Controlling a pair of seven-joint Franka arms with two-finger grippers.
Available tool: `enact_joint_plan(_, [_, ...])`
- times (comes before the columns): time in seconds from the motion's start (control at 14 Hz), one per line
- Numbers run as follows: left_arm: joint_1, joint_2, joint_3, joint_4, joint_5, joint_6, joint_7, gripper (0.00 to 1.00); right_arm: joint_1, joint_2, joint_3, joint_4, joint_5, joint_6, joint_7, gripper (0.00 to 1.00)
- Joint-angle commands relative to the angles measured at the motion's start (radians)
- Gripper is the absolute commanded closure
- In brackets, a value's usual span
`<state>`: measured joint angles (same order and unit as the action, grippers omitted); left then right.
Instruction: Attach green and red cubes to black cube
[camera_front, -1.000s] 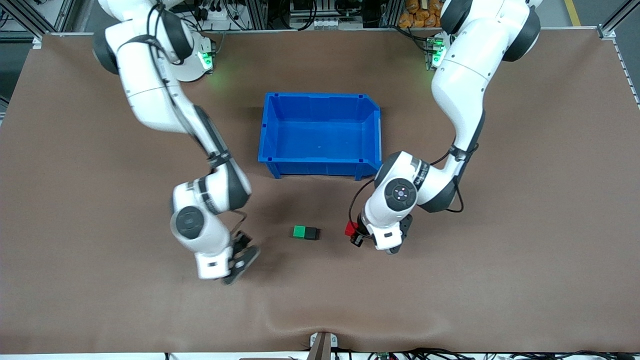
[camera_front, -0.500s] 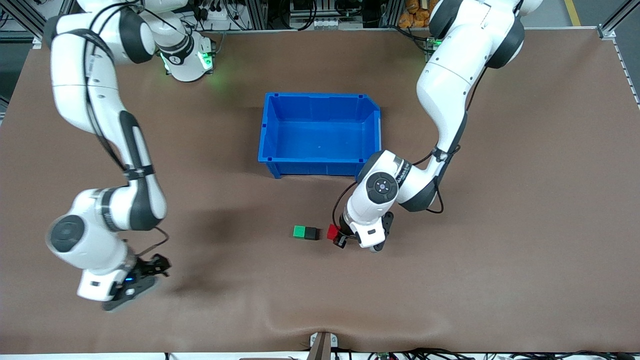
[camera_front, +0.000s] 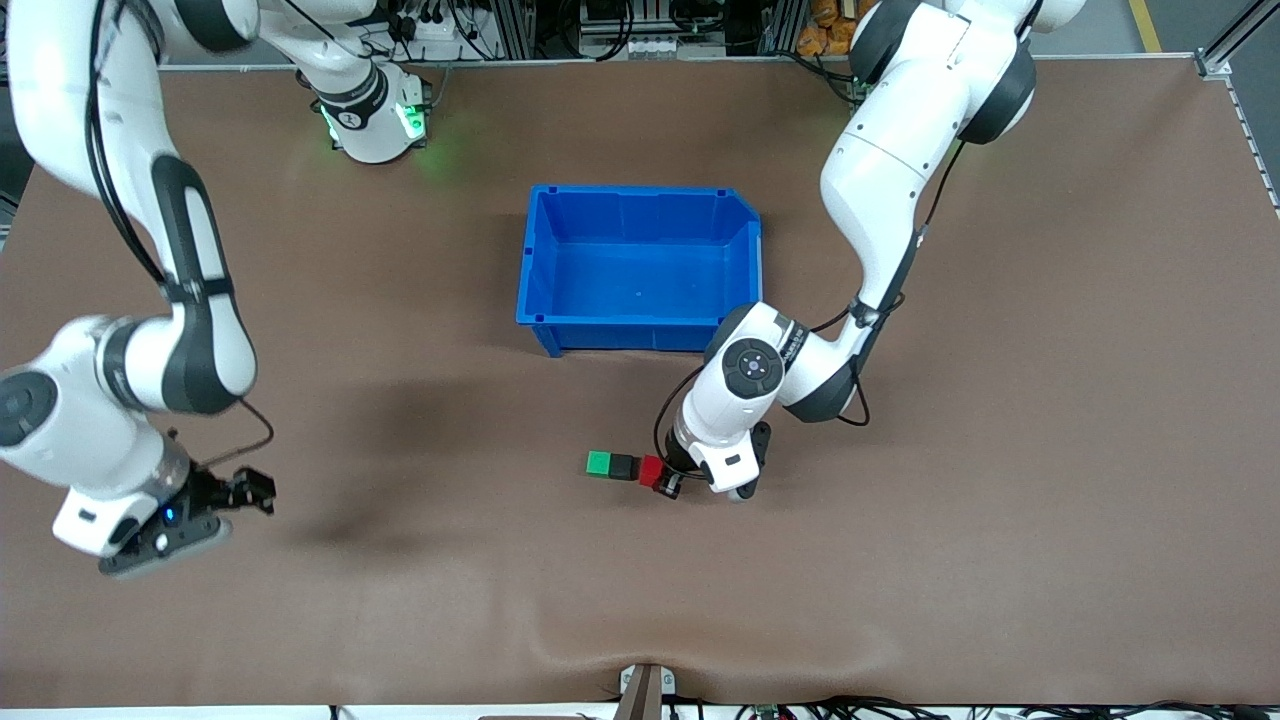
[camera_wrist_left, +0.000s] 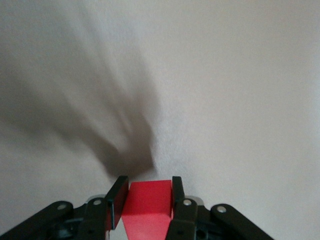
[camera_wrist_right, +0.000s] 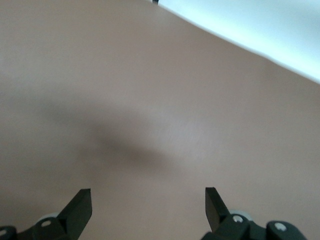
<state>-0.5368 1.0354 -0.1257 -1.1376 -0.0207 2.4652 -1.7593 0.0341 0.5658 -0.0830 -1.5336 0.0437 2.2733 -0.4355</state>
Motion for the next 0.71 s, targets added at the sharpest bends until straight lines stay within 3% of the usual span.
enact_joint_plan(0.0, [-0.026, 0.054, 0.011, 0.048, -0.013, 0.05, -0.037, 1.0, -0.003, -0.211, 0.012, -0.278, 0.005, 0.019, 0.085, 0.0])
enact_joint_plan(0.36, [-0.026, 0.068, 0.014, 0.047, -0.013, 0.069, -0.052, 1.0, -0.023, -0.313, 0.008, -0.313, 0.001, -0.138, 0.251, 0.0])
enact_joint_plan(0.64, [-0.026, 0.083, 0.015, 0.045, -0.013, 0.072, -0.052, 1.0, -0.046, -0.408, 0.002, -0.306, -0.008, -0.25, 0.267, 0.0])
